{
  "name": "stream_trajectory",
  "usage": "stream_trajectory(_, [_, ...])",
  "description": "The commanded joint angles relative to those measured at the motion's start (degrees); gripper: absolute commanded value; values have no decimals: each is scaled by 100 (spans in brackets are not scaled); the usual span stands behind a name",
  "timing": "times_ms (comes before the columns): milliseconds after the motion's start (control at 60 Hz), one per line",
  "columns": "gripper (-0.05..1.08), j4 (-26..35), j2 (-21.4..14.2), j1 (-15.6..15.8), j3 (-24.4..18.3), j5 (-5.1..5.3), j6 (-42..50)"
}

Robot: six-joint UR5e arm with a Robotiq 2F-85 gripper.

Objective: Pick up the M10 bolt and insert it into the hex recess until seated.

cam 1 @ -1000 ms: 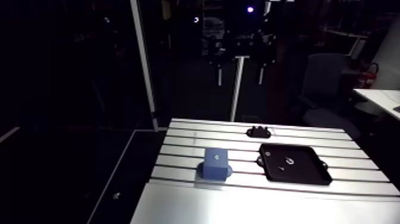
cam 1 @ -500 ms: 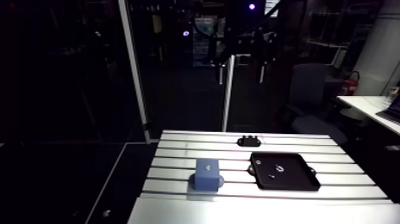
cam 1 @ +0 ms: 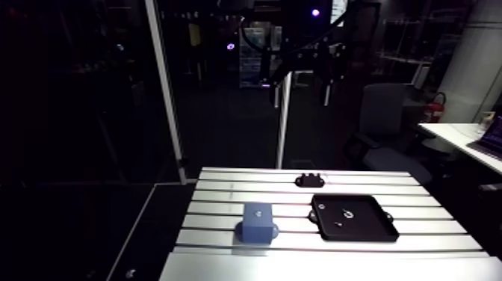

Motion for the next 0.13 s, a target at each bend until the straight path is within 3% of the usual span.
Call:
stream_trajectory(17, [1,-66,-3,-9,8,19,8])
stream_trajectory(133, [1,-74,6,-16,17,17,9])
